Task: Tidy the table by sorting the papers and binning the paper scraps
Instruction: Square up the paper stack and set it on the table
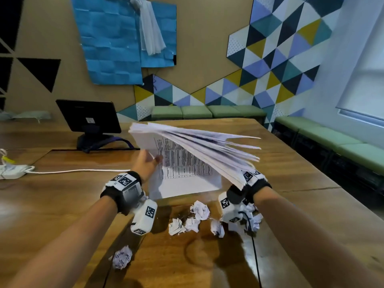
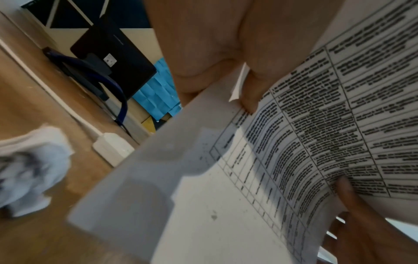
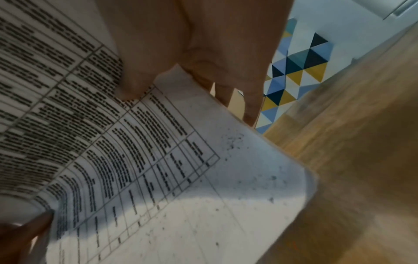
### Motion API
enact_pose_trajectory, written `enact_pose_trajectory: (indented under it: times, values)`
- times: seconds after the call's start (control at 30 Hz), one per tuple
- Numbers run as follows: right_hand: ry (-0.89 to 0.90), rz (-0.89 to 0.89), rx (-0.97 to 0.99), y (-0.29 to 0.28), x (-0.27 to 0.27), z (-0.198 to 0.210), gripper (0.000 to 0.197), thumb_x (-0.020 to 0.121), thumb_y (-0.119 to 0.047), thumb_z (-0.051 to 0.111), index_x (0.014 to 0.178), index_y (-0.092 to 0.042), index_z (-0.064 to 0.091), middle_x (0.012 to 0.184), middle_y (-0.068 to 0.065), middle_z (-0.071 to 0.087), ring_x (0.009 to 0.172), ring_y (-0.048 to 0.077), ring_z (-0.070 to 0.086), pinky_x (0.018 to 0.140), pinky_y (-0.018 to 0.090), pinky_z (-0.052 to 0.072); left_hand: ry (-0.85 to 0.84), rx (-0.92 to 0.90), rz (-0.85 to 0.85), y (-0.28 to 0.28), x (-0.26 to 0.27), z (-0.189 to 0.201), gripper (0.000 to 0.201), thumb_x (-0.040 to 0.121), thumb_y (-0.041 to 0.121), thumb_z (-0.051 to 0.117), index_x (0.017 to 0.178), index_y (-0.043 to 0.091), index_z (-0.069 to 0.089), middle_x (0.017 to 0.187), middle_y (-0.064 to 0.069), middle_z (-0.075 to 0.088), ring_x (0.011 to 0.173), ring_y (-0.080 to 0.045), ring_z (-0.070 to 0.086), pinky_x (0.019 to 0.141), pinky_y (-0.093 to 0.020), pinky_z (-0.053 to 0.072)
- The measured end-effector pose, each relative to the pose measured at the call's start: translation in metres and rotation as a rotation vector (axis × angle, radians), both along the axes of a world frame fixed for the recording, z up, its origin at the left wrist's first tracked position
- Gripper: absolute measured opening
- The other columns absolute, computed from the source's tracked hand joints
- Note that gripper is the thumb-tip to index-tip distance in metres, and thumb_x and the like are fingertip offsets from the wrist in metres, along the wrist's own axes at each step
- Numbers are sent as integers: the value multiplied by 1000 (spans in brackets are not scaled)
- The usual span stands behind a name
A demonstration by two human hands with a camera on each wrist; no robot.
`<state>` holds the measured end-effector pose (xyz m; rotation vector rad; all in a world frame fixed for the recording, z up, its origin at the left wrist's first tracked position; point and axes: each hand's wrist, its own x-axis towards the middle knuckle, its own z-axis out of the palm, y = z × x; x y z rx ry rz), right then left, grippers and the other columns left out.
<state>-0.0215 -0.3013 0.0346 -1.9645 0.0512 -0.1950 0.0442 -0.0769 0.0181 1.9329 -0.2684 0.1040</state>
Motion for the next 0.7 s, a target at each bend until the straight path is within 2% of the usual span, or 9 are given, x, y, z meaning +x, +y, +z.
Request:
enact_pose_trajectory:
  times: [0.07, 0.13, 0.17, 0.2, 0.3, 0.37, 0.47, 0.53, 0.7]
  values:
    - [-26, -78, 53, -2, 13, 5, 108, 65, -79, 50, 136, 2, 43, 136, 18, 50, 129, 30, 47, 90, 17, 44, -5, -84, -24, -5, 5, 8, 34, 92, 4, 51, 123, -3, 38, 112, -8, 49, 102, -16, 46, 92, -34, 41]
    - [-81, -208, 46, -11, 28, 2, 74, 89, -55, 41, 129, 6, 49, 118, 22, 58, 102, 27, 58, 78, 24, 41, -27, -83, -89, -10, 9, 15, 43, 91, -3, 51, 130, 1, 34, 121, -6, 50, 112, -14, 44, 102, -36, 38]
    - [-73, -248, 20, -17, 34, 0, 66, 95, -48, 38, 124, 9, 51, 107, 25, 60, 87, 24, 55, 72, 27, 38, -34, -70, -120, -14, 11, 17, 42, 90, -5, 51, 127, 6, 35, 124, -5, 50, 116, -13, 43, 105, -38, 38]
    - [-66, -273, -17, -23, 37, -2, 61, 97, -45, 37, 120, 10, 53, 102, 24, 60, 83, 20, 50, 73, 27, 36, -32, -54, -132, -17, 16, 18, 39, 90, -4, 51, 123, 10, 36, 124, -5, 50, 117, -14, 44, 105, -38, 38]
    - [-48, -295, -49, -39, 43, -9, 52, 98, -43, 36, 114, 2, 55, 102, 11, 56, 95, 22, 51, 85, 29, 38, 3, -35, -132, -29, 25, 18, 40, 91, -3, 51, 126, 7, 34, 123, -5, 52, 116, -16, 47, 101, -33, 39]
    - [-72, -279, -34, -46, 43, -12, 46, 99, -37, 40, 124, -1, 53, 116, 11, 60, 109, 24, 55, 95, 33, 42, 41, -44, -116, -39, 32, 14, 40, 90, -2, 52, 126, 6, 35, 123, -3, 54, 117, -17, 50, 97, -32, 40]
    - [-24, -228, -15, -61, 39, -28, 46, 94, -30, 53, 132, -5, 47, 128, 6, 56, 120, 24, 53, 104, 40, 41, 124, -63, -44, -58, 42, 7, 29, 89, 0, 55, 110, 8, 38, 115, -6, 55, 106, -20, 54, 90, -35, 44]
    - [45, -224, -28, -71, 32, -43, 40, 93, -24, 56, 127, -4, 49, 122, 4, 57, 113, 22, 54, 101, 37, 42, 181, -41, 14, -71, 44, 4, 29, 89, 1, 56, 112, 6, 39, 114, -9, 54, 105, -23, 53, 90, -34, 42]
    - [87, -298, -77, -100, 37, -58, 26, 94, -12, 53, 117, -1, 60, 114, 12, 64, 95, 24, 58, 85, 32, 46, 259, -10, 24, -103, 59, -17, 46, 89, 7, 58, 131, -1, 40, 132, -15, 52, 121, -31, 51, 99, -38, 43]
